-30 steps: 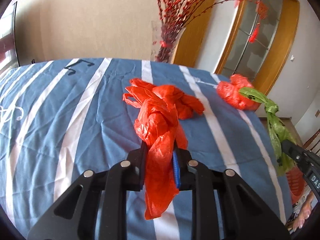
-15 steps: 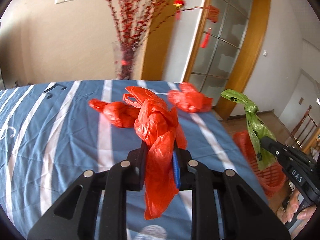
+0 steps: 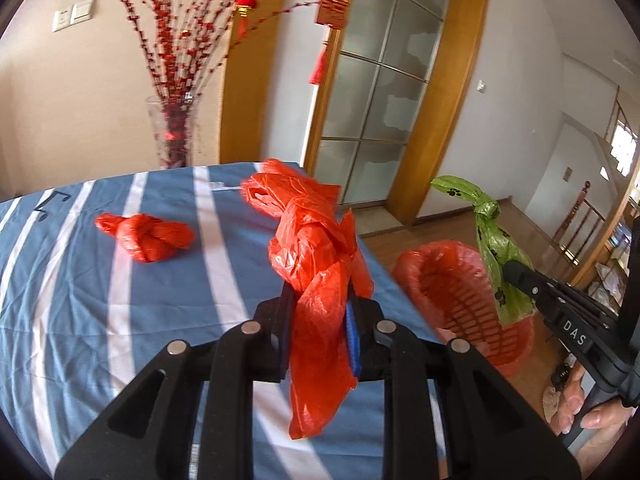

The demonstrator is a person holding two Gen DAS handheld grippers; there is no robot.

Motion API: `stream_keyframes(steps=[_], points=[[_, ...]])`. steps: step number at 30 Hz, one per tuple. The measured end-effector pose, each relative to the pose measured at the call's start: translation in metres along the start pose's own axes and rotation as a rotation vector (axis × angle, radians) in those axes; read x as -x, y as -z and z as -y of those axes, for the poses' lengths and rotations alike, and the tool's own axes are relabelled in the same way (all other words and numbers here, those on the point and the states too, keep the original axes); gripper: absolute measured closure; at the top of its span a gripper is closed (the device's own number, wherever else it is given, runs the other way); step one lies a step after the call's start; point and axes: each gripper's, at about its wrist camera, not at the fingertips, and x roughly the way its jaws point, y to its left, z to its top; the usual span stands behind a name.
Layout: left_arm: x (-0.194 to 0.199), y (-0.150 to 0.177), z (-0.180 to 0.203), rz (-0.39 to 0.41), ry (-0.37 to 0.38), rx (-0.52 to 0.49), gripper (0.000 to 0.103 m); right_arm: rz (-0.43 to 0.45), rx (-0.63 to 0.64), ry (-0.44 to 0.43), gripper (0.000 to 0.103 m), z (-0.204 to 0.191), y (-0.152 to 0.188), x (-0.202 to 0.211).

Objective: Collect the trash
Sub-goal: 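Carry the green bag and red bag in both tools over the basket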

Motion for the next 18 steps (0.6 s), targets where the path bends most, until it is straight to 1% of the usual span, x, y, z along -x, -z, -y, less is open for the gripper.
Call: stream_keyframes(steps=[8, 18], points=[[-0.013, 0.000, 0.039, -0.017, 0.068, -0.036, 0.081, 0.006, -0.031, 0.043, 0.101, 0.028, 0.008, 0.007], [-0.034, 0.004, 0.074, -0.049, 0.130, -0.071, 0.081, 0.006, -0.078, 0.077, 0.101, 0.056, 0.016, 0.011]])
